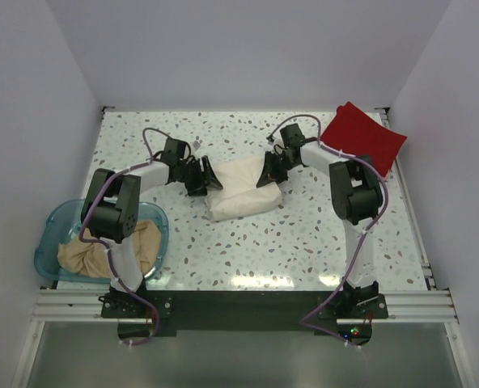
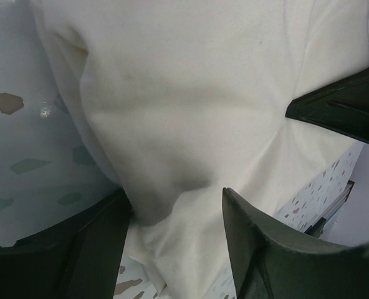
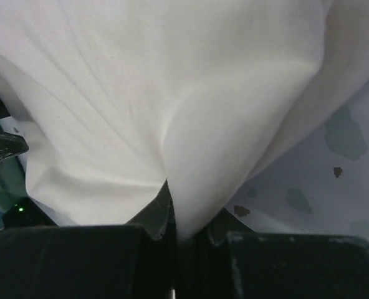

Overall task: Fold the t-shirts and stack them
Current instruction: Neatly place the folded tshirt to the corner

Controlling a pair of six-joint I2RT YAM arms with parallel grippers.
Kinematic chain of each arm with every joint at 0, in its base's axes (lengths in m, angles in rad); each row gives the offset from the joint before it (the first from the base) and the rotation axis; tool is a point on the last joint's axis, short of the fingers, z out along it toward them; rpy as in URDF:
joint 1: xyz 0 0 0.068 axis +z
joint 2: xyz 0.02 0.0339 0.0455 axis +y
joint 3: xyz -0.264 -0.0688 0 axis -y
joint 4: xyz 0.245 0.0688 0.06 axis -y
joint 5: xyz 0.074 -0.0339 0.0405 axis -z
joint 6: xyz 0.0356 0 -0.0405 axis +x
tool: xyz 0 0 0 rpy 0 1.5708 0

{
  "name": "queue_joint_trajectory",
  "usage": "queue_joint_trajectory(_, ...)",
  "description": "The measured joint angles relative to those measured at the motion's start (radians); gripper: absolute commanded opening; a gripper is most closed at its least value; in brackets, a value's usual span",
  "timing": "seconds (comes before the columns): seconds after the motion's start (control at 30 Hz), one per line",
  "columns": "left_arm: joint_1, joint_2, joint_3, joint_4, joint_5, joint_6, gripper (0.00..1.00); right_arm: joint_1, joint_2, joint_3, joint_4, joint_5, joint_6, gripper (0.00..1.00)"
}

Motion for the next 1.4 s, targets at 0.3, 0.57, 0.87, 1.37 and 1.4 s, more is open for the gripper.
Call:
queue_joint_trajectory(0.3,-0.005,0.0,0.037,-0.047,-0.026,0.009,0.73,0.012,0.028,0.255,-0.364,0.379,-0.121,0.0)
queue_joint_trajectory(0.57,-0.005,-0.006,0.047,-0.083,-0.048,0.029,0.74,0.014,0.032,0.346,-0.562,0.663,-0.15,0.0)
queue_joint_trajectory(0.87,0.003,-0.04,0.032,-0.114,-0.057,0.05,0.74,0.017,0.037,0.407,-0.669,0.786,-0.136,0.0)
queue_joint_trajectory(1.37,0.032,-0.107,-0.07,-0.11,-0.065,0.053,0.74,-0.001,0.122,0.755,-0.752,0.943,-0.106,0.0)
queue_joint_trajectory(1.4,0.033,-0.11,-0.074,-0.107,-0.065,0.053,0.74,-0.008,0.122,0.757,-0.748,0.95,-0.102,0.0)
